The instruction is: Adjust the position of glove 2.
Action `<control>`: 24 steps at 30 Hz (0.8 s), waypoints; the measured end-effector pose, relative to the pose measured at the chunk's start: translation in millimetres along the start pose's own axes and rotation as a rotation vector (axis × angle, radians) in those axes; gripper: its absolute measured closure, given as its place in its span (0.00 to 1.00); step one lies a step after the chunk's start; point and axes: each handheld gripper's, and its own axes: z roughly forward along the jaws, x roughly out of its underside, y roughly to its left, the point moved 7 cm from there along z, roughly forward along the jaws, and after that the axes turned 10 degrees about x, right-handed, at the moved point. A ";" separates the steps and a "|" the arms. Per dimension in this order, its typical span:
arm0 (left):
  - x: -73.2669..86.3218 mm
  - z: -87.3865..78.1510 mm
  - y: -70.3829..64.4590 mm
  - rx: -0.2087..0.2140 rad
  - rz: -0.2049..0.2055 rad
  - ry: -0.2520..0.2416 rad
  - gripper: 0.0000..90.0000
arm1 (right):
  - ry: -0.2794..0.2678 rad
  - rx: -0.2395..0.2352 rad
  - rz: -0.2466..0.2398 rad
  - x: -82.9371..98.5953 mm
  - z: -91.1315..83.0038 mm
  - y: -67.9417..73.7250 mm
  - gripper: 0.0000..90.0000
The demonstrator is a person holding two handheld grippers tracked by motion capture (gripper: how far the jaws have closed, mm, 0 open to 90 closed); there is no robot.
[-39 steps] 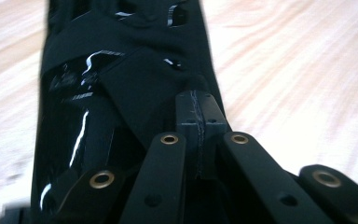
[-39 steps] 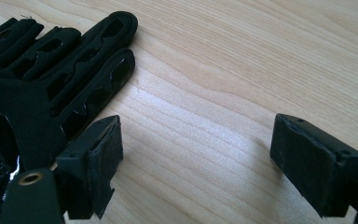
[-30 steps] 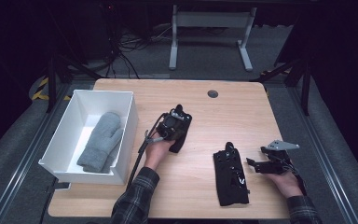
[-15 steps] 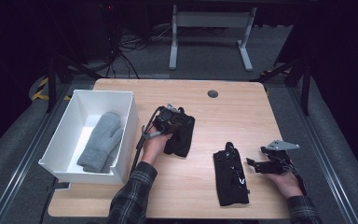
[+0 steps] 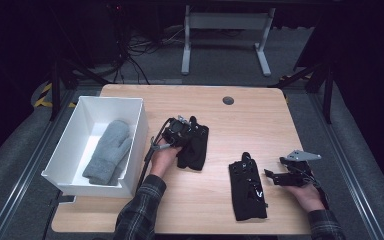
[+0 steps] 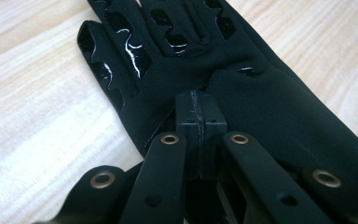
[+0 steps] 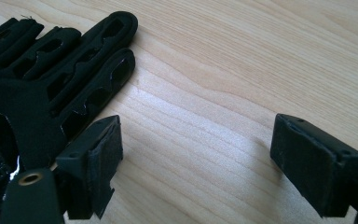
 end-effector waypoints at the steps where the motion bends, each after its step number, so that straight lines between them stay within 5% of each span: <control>1: 1.7 -0.2 -2.5 0.002 0.004 -0.003 1.00 | 0.000 0.000 0.000 0.0 0.0 0.0 0.19; 9: 19.3 -5.6 -25.2 0.047 0.028 -0.011 1.00 | 0.001 0.002 -0.001 0.0 0.1 0.2 0.19; 14: 31.6 -8.8 -43.2 0.110 0.021 -0.014 1.00 | 0.001 0.002 -0.002 0.0 0.1 0.2 0.19; 24: 45.3 -12.4 -71.1 0.140 0.055 0.029 1.00 | 0.002 0.003 -0.003 0.0 0.2 0.2 0.19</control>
